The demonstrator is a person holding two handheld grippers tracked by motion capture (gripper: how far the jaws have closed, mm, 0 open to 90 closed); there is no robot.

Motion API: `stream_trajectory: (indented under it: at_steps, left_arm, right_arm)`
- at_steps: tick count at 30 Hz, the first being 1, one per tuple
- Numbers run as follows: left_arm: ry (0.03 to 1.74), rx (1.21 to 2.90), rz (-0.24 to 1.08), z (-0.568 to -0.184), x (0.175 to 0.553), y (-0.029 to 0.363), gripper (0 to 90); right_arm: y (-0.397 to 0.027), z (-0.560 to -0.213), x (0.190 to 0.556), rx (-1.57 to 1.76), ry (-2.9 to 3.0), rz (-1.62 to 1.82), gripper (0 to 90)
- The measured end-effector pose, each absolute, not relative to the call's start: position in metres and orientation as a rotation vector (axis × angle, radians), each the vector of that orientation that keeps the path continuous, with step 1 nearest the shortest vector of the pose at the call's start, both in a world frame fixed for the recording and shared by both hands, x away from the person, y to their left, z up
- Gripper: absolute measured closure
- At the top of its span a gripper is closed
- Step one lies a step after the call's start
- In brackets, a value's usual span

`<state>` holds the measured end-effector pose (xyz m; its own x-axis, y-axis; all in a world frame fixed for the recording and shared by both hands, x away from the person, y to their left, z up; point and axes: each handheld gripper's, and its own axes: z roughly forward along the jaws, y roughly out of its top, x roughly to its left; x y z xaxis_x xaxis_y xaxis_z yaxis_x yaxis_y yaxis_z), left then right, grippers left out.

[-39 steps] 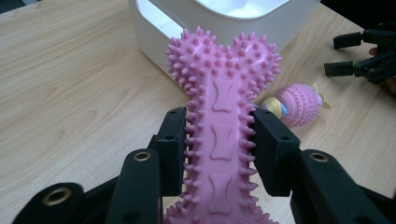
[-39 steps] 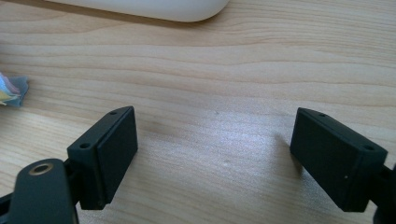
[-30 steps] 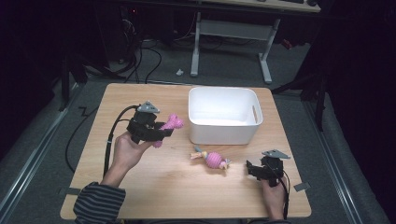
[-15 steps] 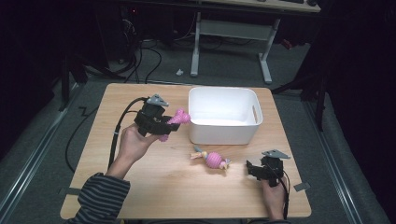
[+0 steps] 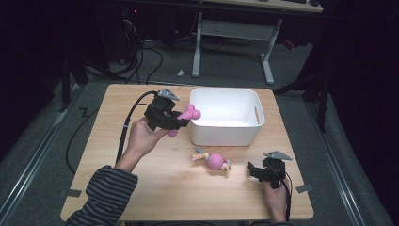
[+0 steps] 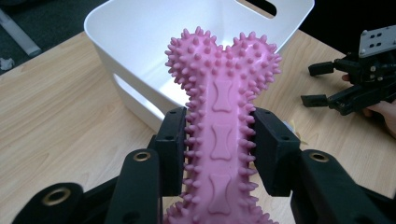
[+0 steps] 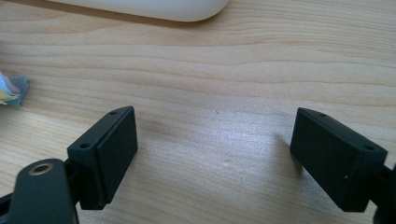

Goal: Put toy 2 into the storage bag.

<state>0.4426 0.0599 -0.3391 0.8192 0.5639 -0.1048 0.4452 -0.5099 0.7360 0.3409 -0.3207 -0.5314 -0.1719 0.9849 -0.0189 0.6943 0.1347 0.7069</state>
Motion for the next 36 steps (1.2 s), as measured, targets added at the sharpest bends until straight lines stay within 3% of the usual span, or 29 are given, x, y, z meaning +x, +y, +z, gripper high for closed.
stream_trajectory:
  at_steps: [36]
  left_arm:
    - [0.709,2.217,0.152,-0.341,0.490,0.001,57.9]
  right_arm:
    - [-0.319,-0.531,0.340,1.600,1.943,0.784,15.0]
